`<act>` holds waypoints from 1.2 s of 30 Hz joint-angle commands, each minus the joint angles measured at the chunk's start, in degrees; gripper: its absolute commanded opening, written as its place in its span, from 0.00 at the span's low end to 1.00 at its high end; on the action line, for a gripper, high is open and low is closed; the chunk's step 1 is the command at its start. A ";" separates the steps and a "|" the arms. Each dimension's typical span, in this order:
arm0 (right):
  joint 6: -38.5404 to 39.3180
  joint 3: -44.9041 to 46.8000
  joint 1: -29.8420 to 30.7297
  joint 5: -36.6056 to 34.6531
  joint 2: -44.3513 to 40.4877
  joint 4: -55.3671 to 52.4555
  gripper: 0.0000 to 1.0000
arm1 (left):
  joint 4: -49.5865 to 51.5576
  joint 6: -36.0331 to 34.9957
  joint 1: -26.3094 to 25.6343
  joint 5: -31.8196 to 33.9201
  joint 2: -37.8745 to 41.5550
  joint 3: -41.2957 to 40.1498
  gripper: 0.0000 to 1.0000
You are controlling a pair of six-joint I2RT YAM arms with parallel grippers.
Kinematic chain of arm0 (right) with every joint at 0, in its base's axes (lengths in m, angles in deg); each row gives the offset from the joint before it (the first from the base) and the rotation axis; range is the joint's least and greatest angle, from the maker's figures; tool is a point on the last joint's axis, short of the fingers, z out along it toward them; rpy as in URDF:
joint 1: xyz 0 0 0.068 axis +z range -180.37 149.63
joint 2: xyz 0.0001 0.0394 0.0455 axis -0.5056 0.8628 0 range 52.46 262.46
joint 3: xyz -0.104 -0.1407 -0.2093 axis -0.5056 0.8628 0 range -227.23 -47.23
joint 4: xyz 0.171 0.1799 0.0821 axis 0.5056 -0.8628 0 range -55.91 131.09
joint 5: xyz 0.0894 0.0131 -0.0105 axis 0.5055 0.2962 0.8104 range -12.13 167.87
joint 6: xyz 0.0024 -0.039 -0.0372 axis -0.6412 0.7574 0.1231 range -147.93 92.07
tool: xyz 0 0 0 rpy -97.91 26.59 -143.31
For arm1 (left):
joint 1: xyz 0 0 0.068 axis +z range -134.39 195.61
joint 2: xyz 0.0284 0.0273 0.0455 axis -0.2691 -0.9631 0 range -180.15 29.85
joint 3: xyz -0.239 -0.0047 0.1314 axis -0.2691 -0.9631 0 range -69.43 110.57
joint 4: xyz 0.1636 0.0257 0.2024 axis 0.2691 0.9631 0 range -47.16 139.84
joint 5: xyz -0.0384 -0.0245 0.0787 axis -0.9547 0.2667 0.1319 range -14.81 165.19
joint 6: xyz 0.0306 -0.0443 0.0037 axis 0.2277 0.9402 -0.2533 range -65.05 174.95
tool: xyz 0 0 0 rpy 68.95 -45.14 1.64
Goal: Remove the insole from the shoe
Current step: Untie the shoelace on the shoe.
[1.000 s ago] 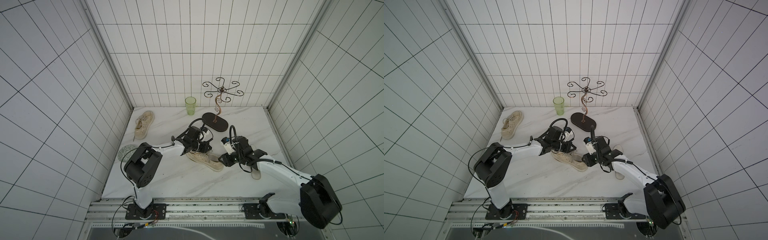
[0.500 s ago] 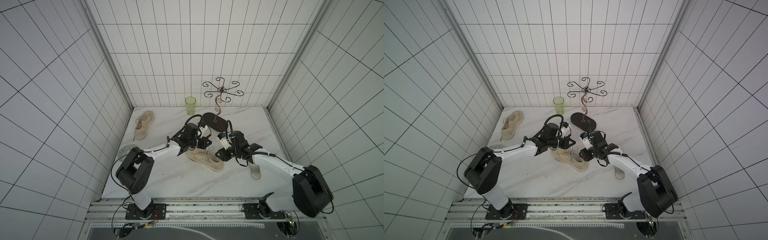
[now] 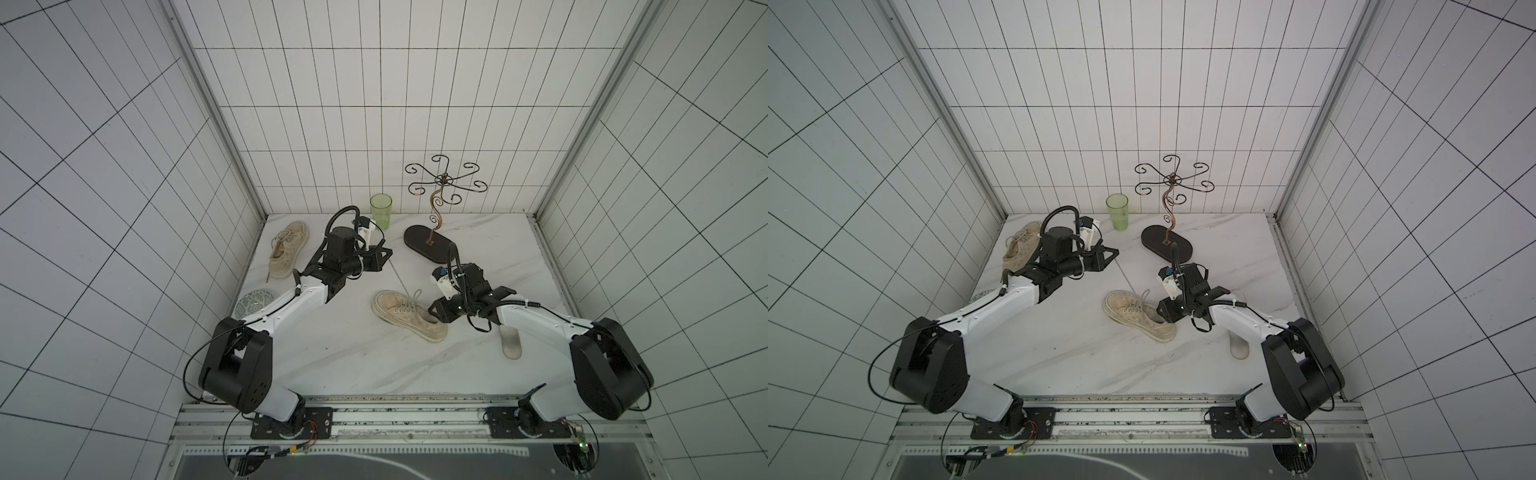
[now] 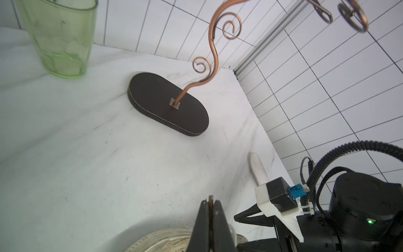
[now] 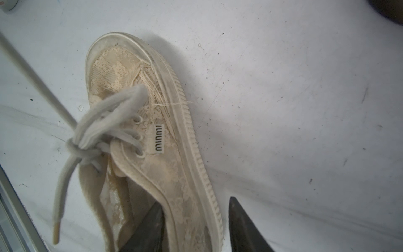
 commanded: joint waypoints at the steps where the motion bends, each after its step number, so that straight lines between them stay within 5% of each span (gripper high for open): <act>1: -1.11 3.27 -0.20 0.44 -0.72 0.82 0.47 | -0.19 -0.78 2.32 1.10 1.05 1.74 0.00; 20: -2.26 6.01 -0.24 0.97 -2.19 1.40 0.47 | 2.14 -2.78 9.09 3.09 4.97 1.52 0.00; 24: -2.02 4.37 -0.30 1.81 -3.99 -0.03 0.48 | 2.25 -2.06 9.74 0.41 2.96 1.65 0.10; 30: -0.90 -2.47 -0.18 2.89 -6.41 -3.35 0.48 | 2.28 1.11 8.29 -2.56 1.15 -1.01 0.45; 36: -0.32 -8.06 1.77 3.42 -6.59 -5.26 0.48 | 4.07 -0.24 8.15 -0.48 6.66 -5.11 0.51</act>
